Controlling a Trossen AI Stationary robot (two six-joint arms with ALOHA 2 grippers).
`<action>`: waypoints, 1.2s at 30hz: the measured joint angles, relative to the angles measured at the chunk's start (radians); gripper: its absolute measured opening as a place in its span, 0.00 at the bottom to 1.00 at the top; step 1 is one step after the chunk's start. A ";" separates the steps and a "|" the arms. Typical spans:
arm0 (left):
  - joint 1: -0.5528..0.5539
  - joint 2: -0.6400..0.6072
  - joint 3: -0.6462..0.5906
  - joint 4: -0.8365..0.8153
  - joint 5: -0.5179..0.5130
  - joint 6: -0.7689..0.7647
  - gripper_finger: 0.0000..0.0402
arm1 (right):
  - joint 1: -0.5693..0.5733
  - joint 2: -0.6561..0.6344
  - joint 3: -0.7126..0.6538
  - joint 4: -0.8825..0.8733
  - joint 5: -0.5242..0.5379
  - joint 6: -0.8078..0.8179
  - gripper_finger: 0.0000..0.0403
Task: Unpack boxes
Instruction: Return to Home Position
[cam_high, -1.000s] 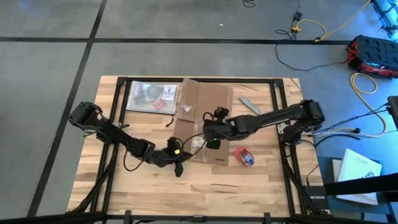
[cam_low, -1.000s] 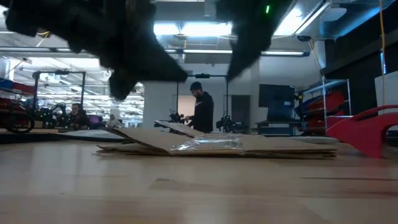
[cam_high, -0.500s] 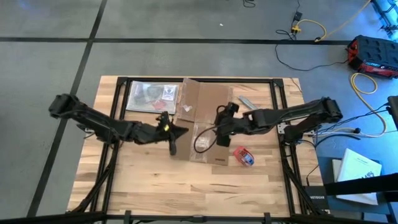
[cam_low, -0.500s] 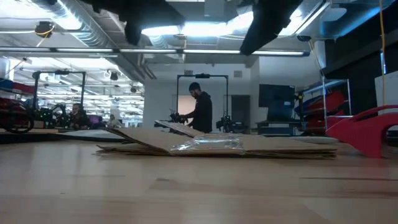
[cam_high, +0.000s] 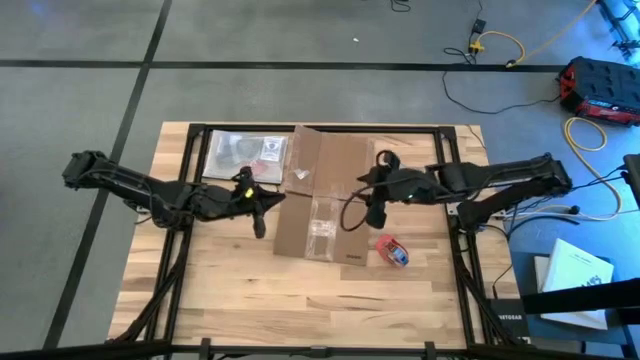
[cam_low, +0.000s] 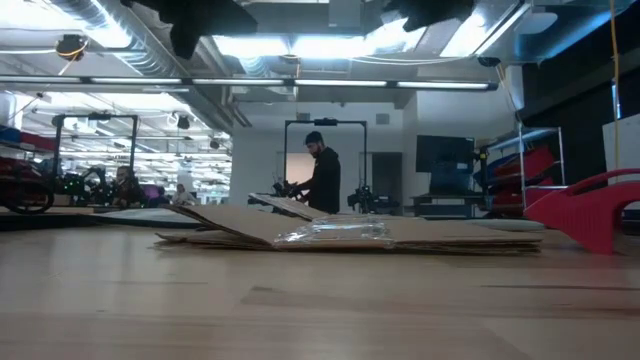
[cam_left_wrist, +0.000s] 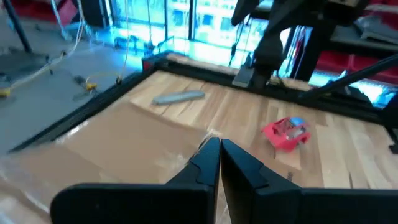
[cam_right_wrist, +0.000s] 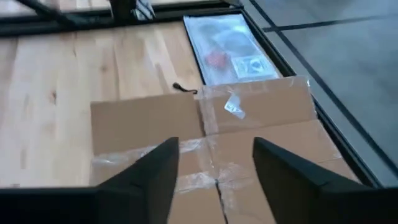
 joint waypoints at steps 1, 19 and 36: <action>-0.001 -0.015 -0.011 0.016 -0.002 0.011 0.00 | -0.003 -0.022 -0.017 0.019 -0.013 0.009 0.42; -0.028 -0.278 -0.304 0.391 -0.038 0.011 0.00 | -0.001 -0.584 -0.455 0.345 -0.028 0.175 0.13; -0.025 -0.402 -0.588 0.532 0.097 -0.094 0.00 | -0.001 -1.055 -0.782 0.575 -0.190 0.105 0.00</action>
